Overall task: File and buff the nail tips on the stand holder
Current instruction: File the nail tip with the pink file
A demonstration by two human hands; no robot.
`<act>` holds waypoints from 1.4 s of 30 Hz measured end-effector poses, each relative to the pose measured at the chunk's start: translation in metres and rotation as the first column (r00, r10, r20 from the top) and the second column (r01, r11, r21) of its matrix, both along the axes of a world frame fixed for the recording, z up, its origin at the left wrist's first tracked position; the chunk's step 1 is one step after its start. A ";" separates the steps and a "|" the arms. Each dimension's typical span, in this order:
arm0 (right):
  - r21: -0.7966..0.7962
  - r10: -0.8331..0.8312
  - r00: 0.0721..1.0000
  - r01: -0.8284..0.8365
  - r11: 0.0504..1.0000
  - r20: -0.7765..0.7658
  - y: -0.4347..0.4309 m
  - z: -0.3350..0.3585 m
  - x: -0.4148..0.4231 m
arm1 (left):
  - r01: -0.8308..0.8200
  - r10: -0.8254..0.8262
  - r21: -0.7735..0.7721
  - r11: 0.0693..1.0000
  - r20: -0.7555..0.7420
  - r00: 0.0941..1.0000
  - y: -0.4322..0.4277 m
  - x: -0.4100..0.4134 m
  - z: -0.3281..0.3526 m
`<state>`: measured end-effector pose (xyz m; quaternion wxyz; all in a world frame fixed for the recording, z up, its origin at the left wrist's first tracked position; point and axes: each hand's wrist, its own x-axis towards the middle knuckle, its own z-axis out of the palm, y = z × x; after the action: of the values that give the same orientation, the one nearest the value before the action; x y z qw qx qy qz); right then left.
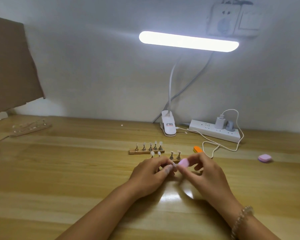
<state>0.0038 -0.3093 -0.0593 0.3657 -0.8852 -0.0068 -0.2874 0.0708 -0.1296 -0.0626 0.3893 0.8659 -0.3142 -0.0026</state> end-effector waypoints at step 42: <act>-0.050 0.131 0.991 -0.132 0.990 -0.031 0.008 0.000 -0.003 | 0.062 -0.065 -0.126 0.990 -0.025 0.998 -0.001 0.003 -0.002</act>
<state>0.0003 -0.3013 -0.0594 0.3607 -0.8959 -0.0676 -0.2503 0.0737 -0.1305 -0.0642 0.4469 0.8293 -0.3355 -0.0080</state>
